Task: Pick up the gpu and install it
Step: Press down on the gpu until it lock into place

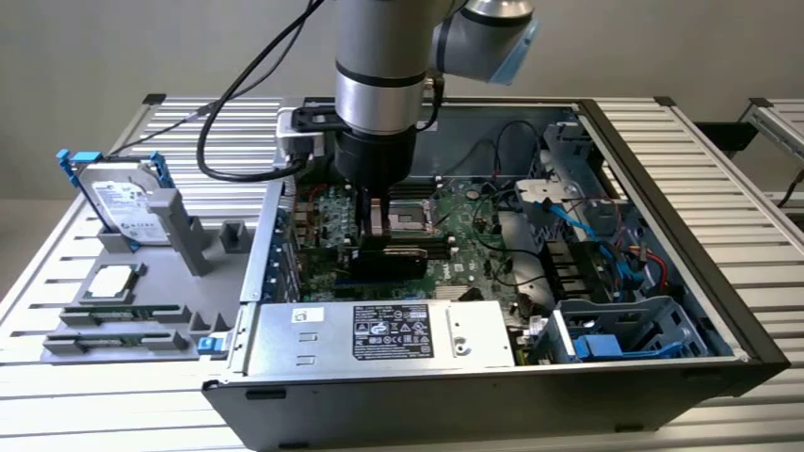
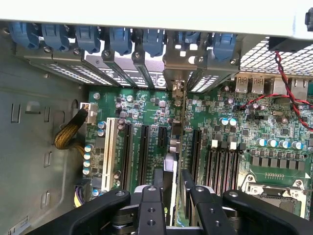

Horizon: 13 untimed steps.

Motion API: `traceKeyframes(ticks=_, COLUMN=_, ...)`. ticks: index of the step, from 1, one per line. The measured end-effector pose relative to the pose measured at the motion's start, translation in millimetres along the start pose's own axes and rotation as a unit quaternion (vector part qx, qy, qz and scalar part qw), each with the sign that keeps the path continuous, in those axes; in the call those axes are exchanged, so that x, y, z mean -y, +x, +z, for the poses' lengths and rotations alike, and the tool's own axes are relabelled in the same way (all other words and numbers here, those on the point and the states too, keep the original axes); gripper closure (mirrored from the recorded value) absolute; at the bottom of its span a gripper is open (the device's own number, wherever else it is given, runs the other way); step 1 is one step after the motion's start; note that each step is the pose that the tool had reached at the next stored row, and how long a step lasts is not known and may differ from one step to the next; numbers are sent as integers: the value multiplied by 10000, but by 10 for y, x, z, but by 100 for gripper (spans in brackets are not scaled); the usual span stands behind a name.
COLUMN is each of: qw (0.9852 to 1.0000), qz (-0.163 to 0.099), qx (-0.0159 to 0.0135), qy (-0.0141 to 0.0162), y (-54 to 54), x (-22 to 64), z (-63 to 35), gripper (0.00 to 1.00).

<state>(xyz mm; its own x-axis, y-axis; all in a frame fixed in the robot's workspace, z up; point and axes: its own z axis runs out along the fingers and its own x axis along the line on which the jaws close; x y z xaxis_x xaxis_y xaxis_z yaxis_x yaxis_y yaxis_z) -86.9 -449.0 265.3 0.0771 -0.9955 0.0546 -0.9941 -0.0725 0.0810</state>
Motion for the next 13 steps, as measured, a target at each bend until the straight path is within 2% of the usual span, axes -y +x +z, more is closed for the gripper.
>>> traceKeyframes(ticks=13, qw=10000, qz=0, qx=-1, qy=-1, y=-5, x=-7, z=3, gripper=74)
